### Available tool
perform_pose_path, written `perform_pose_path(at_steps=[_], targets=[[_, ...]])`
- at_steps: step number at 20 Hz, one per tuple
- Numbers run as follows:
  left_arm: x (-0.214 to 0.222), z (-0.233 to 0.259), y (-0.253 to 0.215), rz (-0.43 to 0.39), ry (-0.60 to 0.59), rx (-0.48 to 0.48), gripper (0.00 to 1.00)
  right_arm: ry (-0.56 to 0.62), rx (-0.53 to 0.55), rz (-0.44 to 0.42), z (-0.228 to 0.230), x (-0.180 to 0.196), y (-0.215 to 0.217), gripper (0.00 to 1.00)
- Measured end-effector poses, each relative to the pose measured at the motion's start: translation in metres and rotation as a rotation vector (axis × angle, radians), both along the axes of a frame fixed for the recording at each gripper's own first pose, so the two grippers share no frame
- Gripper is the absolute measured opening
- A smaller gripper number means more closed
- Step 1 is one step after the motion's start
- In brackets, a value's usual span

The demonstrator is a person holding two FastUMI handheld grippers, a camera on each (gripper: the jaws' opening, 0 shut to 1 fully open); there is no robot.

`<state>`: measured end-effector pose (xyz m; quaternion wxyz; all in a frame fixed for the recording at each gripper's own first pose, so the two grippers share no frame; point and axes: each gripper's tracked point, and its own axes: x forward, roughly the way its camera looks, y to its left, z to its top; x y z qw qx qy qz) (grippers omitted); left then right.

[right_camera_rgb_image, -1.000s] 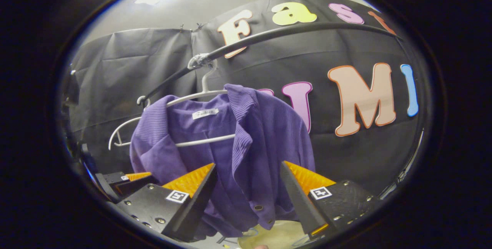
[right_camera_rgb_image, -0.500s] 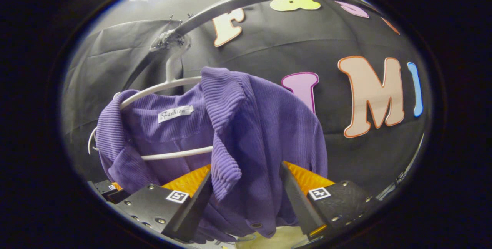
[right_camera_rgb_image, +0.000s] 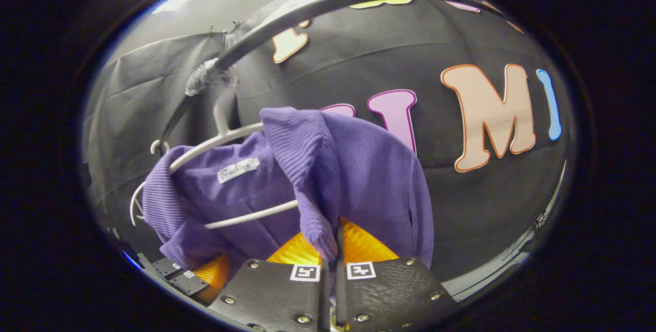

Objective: Grasp the clothes on the hanger with both hands and then place them into the laundry hamper below.

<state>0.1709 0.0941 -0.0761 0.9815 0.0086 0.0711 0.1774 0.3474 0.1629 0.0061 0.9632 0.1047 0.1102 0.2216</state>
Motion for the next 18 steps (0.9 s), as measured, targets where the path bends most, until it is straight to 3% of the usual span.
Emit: perform_pose_path(at_steps=[4, 5, 6, 7, 9, 11, 13, 16, 18], targets=[[-0.031, 0.019, -0.010, -0.064, -0.016, -0.048, 0.03, 0.015, -0.040, 0.034, -0.003, -0.027, -0.001, 0.05], [-0.040, 0.029, -0.014, -0.083, -0.044, -0.058, 0.03, 0.000, -0.047, 0.027, 0.000, -0.032, -0.004, 0.12], [-0.048, 0.040, -0.015, -0.092, -0.071, -0.053, 0.02, -0.018, -0.059, 0.021, 0.004, -0.034, -0.006, 0.00], [-0.056, 0.049, -0.015, -0.093, -0.082, -0.047, 0.03, -0.046, -0.078, 0.010, 0.007, -0.035, -0.009, 0.12], [-0.065, 0.063, -0.016, -0.114, -0.111, -0.082, 0.01, -0.064, -0.066, 0.043, 0.016, -0.038, -0.003, 0.00], [-0.077, 0.080, -0.028, -0.176, -0.132, -0.163, 0.02, -0.040, -0.068, 0.045, 0.015, -0.032, 0.000, 0.00], [-0.089, 0.102, -0.025, -0.197, -0.143, -0.174, 0.01, -0.014, -0.031, 0.065, 0.015, -0.034, 0.006, 0.01], [-0.111, 0.135, -0.003, -0.187, -0.162, -0.138, 0.01, -0.047, 0.002, 0.006, 0.029, -0.032, -0.003, 0.00], [-0.119, 0.143, 0.019, -0.153, -0.137, -0.124, 0.01, -0.098, -0.037, -0.059, 0.038, -0.028, -0.016, 0.00]])
